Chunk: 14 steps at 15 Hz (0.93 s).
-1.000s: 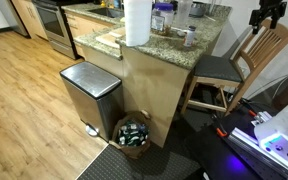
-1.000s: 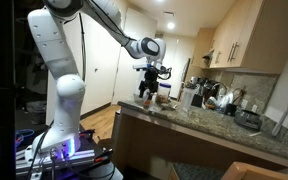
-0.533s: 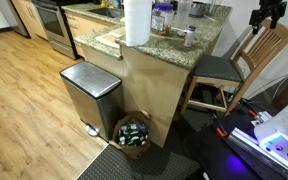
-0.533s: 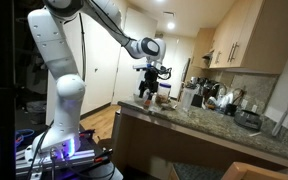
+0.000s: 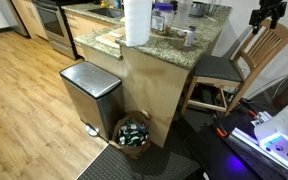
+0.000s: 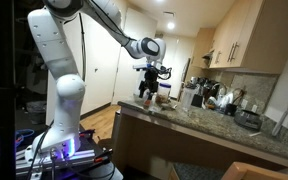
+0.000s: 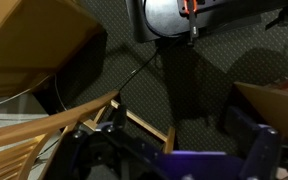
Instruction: Put the white bottle on top of the container with a blue lid
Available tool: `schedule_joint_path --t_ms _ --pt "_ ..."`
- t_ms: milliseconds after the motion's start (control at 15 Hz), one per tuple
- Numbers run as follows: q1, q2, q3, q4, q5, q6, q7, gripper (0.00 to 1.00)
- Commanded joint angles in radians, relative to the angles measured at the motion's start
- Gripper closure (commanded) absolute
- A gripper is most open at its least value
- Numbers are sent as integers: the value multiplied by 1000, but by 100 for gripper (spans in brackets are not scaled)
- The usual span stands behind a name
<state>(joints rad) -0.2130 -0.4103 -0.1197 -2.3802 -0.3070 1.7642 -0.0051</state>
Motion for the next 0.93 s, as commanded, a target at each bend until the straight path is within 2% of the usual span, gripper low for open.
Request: schedule_joint_path --t_ms 0,133,200,400,533,600,667,867 --pt "13 0 -11 1 -4 -3 4 0" --pt "14 0 -14 2 14 -7 8 0" --pt "43 -140 20 24 69 -121 8 0" --pt "99 -204 69 48 101 -62 28 0" --pt "139 -262 132 95 109 -53 74 0" --pt "156 -265 165 147 118 -97 104 0" --pt "141 -251 119 91 99 -56 74 0" --pt "170 -296 172 134 105 -87 115 0"
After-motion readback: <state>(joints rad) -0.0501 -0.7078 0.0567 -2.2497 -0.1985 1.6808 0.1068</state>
